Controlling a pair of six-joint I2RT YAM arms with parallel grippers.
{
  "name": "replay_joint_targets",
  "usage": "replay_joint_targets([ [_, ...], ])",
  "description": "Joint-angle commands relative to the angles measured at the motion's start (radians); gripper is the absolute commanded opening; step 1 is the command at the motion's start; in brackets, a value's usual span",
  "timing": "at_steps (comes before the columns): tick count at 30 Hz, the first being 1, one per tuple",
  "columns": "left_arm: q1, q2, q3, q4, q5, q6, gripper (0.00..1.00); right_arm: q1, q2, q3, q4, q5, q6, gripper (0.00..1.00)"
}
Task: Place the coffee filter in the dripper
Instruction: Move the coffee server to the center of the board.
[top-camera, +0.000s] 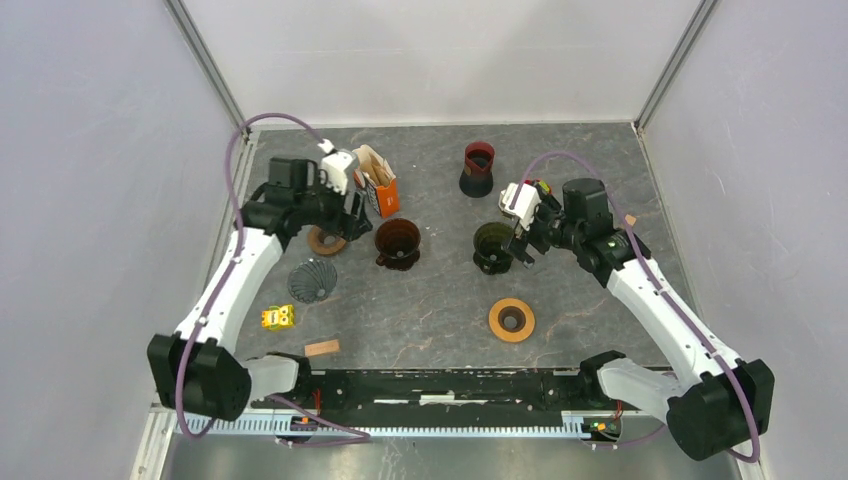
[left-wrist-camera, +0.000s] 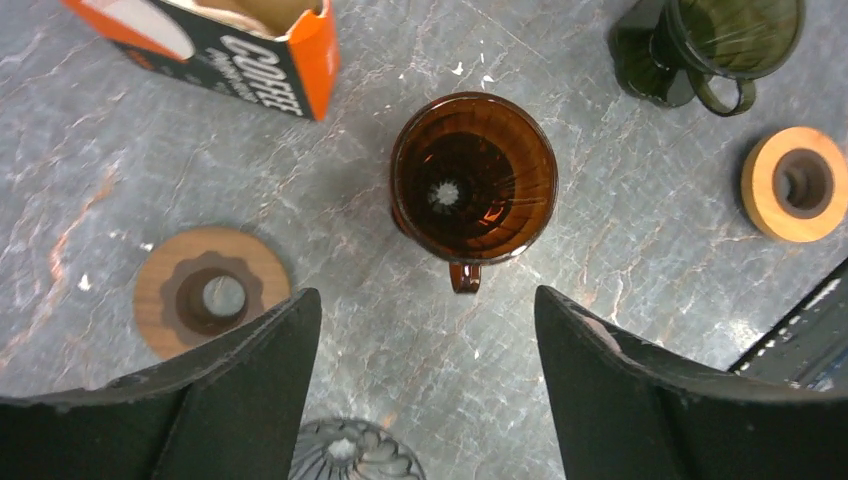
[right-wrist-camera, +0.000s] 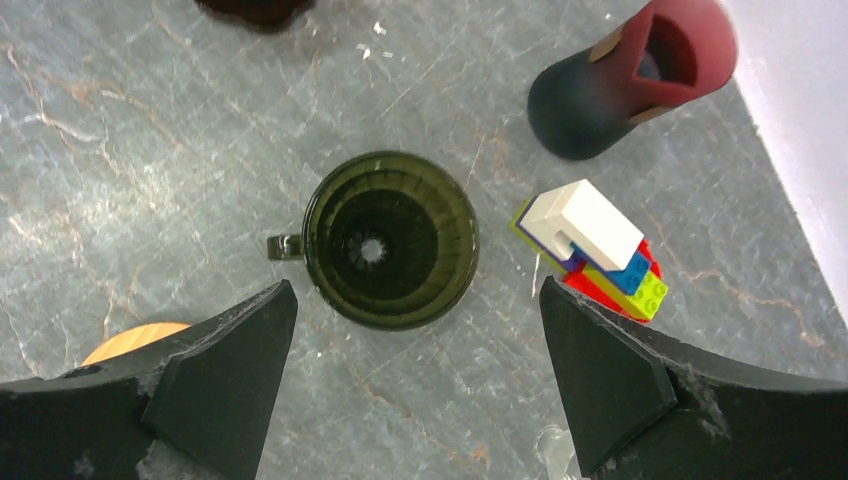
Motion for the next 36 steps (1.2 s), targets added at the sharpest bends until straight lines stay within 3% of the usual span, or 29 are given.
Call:
replay_joint_targets([
  [1, -0.092, 0.064, -0.029, 0.13, -0.115, -0.055, 0.81, 0.003, 0.002, -0.012, 0.003, 0.001, -0.033, 0.99],
  [9, -0.185, 0.175, -0.071, 0.24, -0.249, -0.156, 0.78, -0.001, -0.009, -0.033, 0.015, -0.012, -0.013, 0.9],
  [26, -0.217, 0.364, -0.029, 0.251, -0.2, -0.253, 0.64, -0.066, -0.055, -0.076, 0.049, -0.04, 0.02, 0.87],
  [29, -0.226, 0.399, -0.016, 0.251, -0.204, -0.253, 0.59, -0.076, -0.064, -0.085, 0.053, -0.042, 0.023, 0.87],
  [36, -0.249, 0.416, -0.02, 0.251, -0.192, -0.251, 0.36, -0.093, -0.087, -0.108, 0.06, -0.043, 0.029, 0.87],
])
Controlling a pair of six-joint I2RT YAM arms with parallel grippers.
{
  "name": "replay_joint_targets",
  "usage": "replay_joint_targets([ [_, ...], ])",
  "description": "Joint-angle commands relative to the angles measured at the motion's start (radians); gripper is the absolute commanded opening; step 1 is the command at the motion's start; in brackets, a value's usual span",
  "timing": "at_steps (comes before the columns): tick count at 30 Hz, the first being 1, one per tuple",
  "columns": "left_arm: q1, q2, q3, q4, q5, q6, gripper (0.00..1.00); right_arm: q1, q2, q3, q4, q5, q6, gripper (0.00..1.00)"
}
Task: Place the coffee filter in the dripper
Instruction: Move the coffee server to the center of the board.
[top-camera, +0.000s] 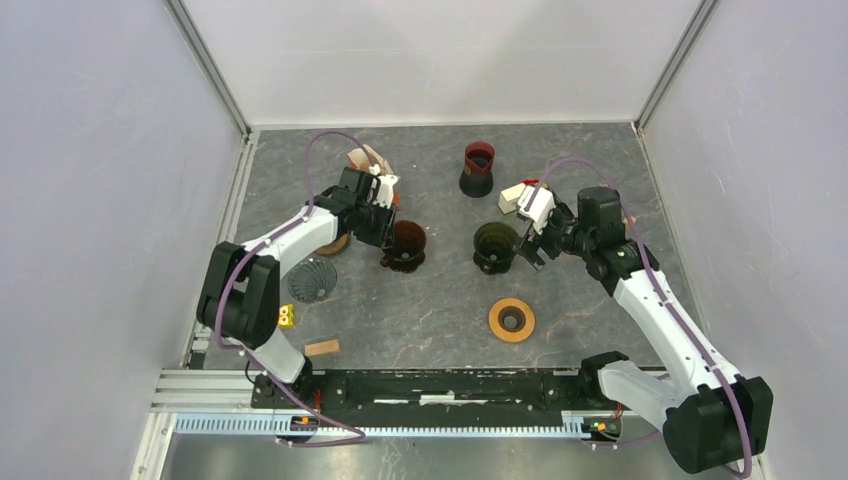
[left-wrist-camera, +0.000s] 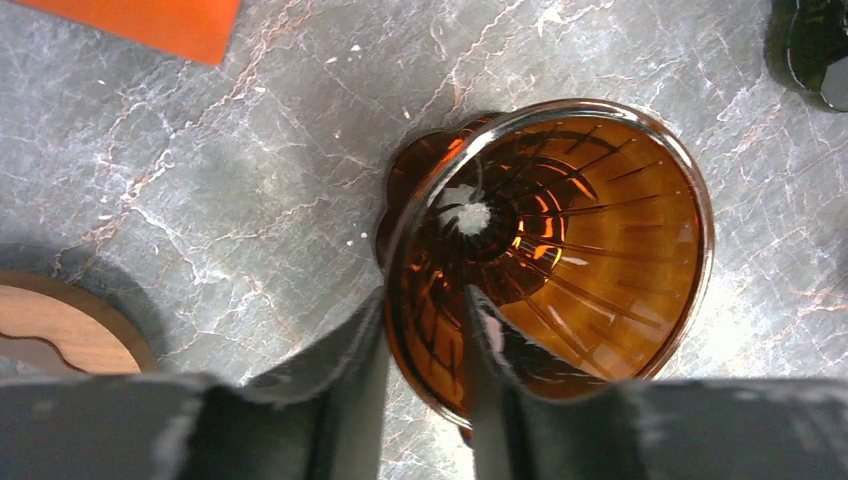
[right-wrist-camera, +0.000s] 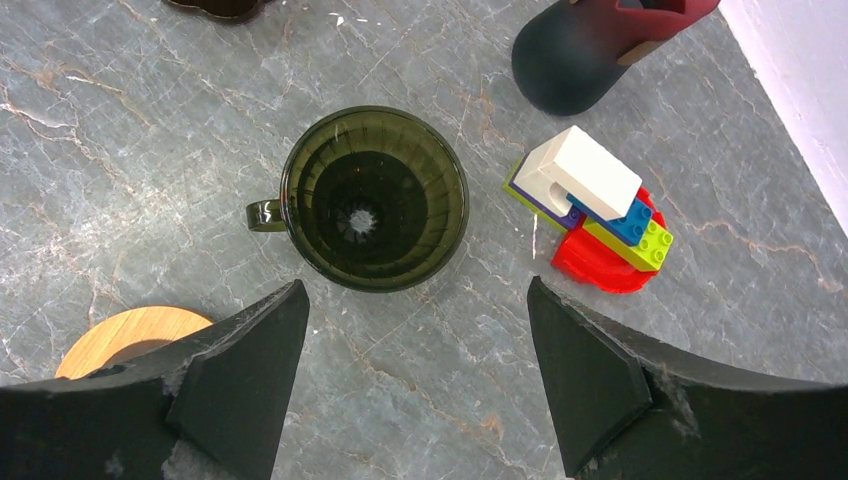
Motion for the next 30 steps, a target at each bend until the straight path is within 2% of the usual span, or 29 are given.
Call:
replay_joint_targets([
  [1, -0.02, -0.014, 0.022, 0.03, 0.038, -0.039, 0.33, -0.012, -0.028, -0.016, 0.042, -0.015, 0.016, 0.87],
  [7, -0.061, -0.077, -0.005, 0.003, 0.094, -0.022, 0.13, -0.019, -0.032, -0.03, 0.053, -0.018, 0.019, 0.88],
  [11, -0.101, -0.116, -0.03, -0.019, 0.119, -0.005, 0.05, -0.02, -0.036, -0.05, 0.05, -0.024, 0.004, 0.89],
  [18, -0.146, -0.118, -0.011, -0.13, 0.195, -0.001, 0.02, -0.018, -0.028, -0.045, -0.1, -0.062, -0.101, 0.89],
  [23, -0.164, -0.1, -0.012, -0.139, 0.228, -0.027, 0.02, -0.018, -0.023, -0.045, -0.223, -0.07, -0.189, 0.89],
  [27, -0.171, -0.076, -0.007, -0.118, 0.227, -0.043, 0.06, -0.002, -0.01, -0.071, -0.3, -0.081, -0.244, 0.89],
  [30, -0.172, -0.053, 0.006, -0.109, 0.216, -0.05, 0.09, 0.029, 0.002, -0.106, -0.296, -0.055, -0.243, 0.9],
])
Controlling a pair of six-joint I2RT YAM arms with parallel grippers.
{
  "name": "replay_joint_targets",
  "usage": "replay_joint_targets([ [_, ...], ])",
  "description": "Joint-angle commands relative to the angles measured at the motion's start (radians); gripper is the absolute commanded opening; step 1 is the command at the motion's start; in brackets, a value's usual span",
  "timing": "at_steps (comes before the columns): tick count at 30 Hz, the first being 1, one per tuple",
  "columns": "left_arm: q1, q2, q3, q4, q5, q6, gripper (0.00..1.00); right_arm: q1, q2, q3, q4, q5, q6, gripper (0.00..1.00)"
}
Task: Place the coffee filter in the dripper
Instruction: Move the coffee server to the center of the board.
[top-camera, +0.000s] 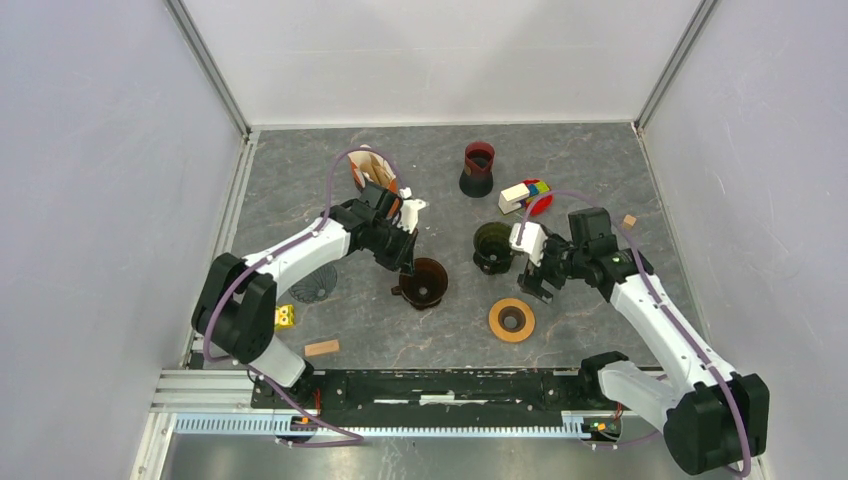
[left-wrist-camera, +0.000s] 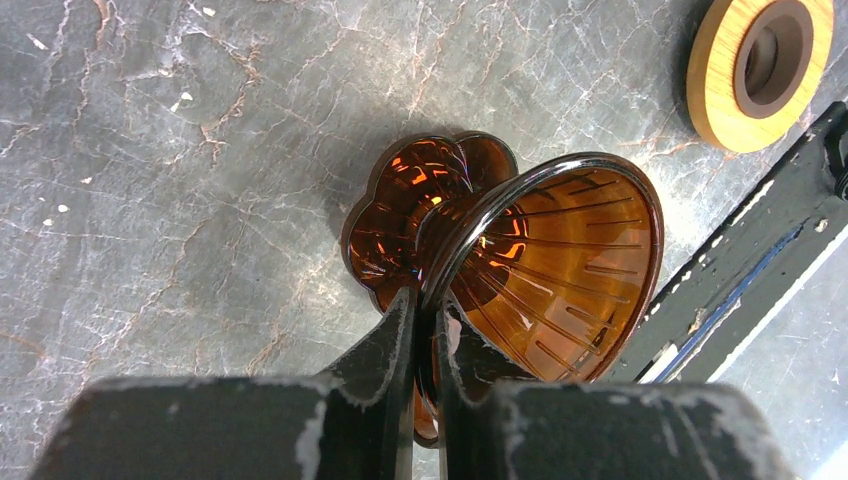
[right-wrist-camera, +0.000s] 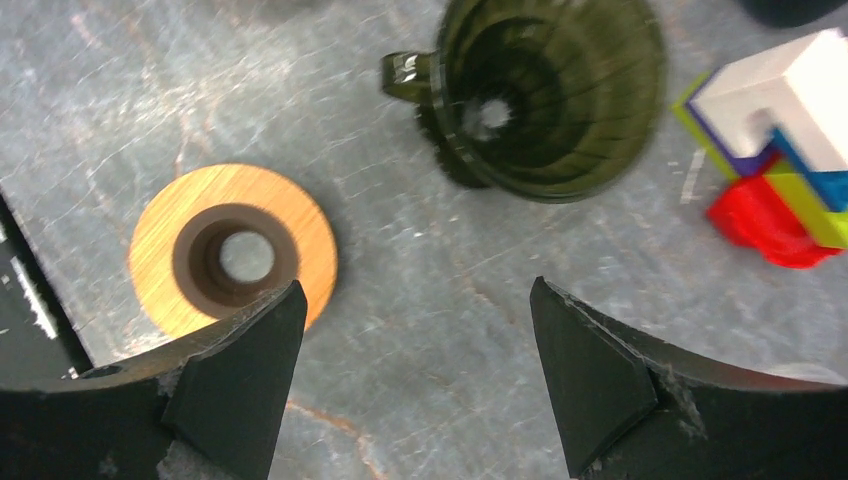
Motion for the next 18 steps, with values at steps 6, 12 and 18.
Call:
replay_joint_targets([
  [6, -0.005, 0.034, 0.037, 0.041, 0.024, -0.049, 0.18, 0.12, 0.062, -0.101, 0.014, 0.092, -0.002, 0.88],
  [12, -0.005, 0.003, 0.025, 0.05, 0.005, -0.028, 0.45, 0.165, 0.12, -0.116, 0.058, 0.102, 0.015, 0.88],
  [18, -0.005, -0.039, 0.021, 0.053, -0.026, -0.005, 0.65, 0.197, 0.168, -0.119, 0.08, 0.123, 0.021, 0.88],
])
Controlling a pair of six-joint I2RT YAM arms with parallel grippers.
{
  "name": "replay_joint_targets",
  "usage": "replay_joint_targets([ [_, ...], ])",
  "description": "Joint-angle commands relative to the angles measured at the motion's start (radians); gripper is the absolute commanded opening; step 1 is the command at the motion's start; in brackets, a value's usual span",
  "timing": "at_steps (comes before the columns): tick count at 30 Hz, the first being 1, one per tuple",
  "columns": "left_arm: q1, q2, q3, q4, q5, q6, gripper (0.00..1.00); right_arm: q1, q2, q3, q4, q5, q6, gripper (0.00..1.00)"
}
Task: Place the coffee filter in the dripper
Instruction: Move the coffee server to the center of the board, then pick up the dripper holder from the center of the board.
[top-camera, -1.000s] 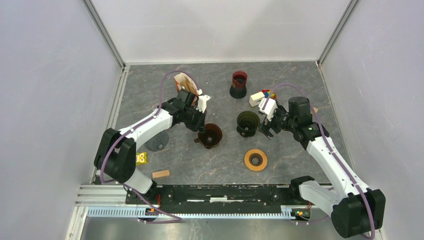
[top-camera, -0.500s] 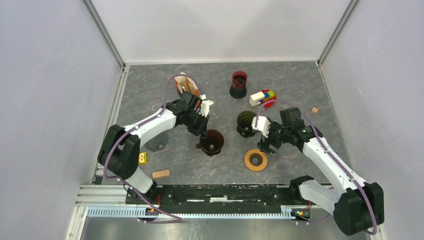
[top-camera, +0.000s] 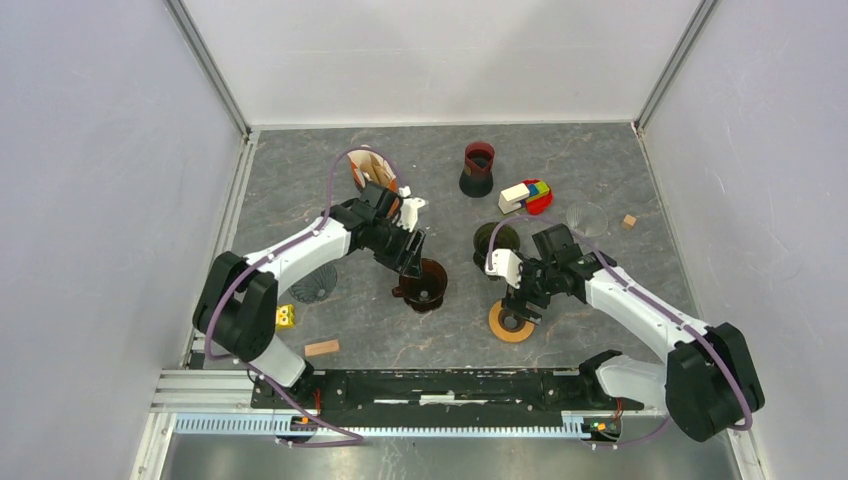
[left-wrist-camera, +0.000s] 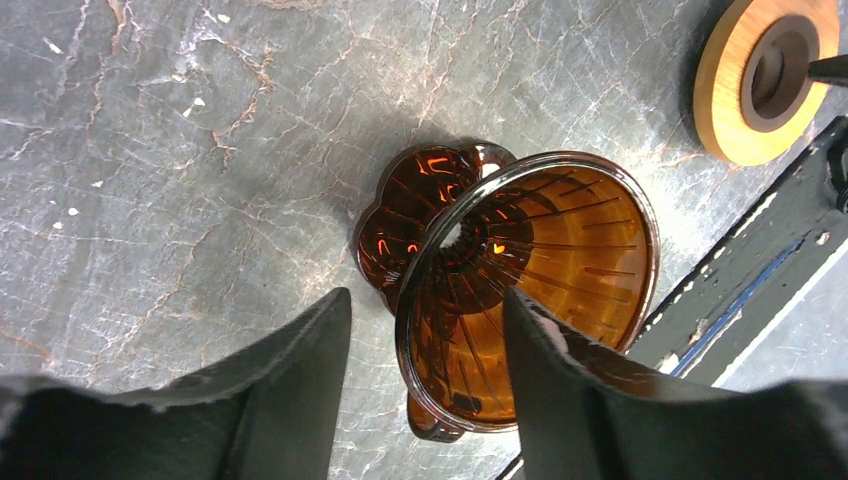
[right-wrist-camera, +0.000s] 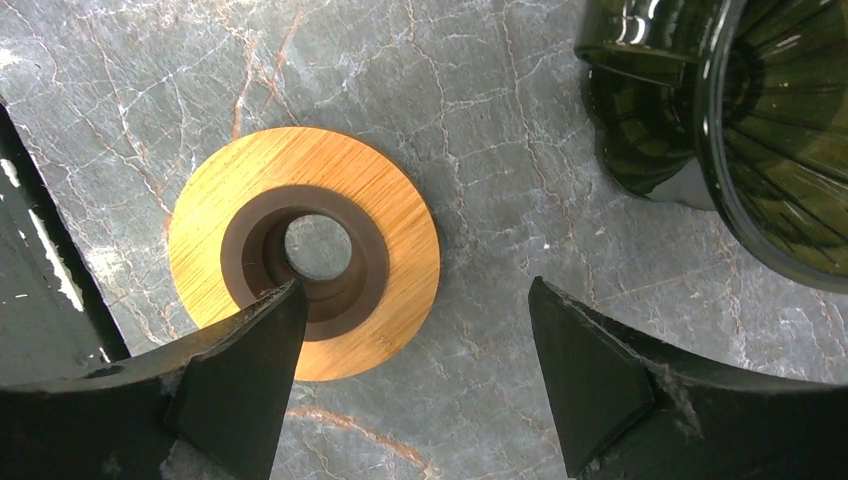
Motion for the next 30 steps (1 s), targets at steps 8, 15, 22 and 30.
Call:
replay_joint_targets([
  [8, -0.004, -0.108, 0.031, 0.037, -0.064, 0.05, 0.8, 0.033, 0.041, -0.046, 0.088, 0.06, 0.015, 0.85],
  [15, -0.003, -0.124, 0.051, 0.025, -0.101, 0.078, 0.82, 0.044, 0.057, -0.053, 0.123, 0.081, 0.028, 0.8],
  [22, 0.024, -0.137, 0.059, 0.028, -0.119, 0.065, 0.83, 0.053, 0.058, -0.035, 0.158, 0.102, 0.055, 0.56],
  [30, 0.117, -0.154, 0.105, 0.03, -0.083, 0.029, 0.83, 0.079, 0.047, 0.06, 0.082, 0.03, 0.053, 0.3],
])
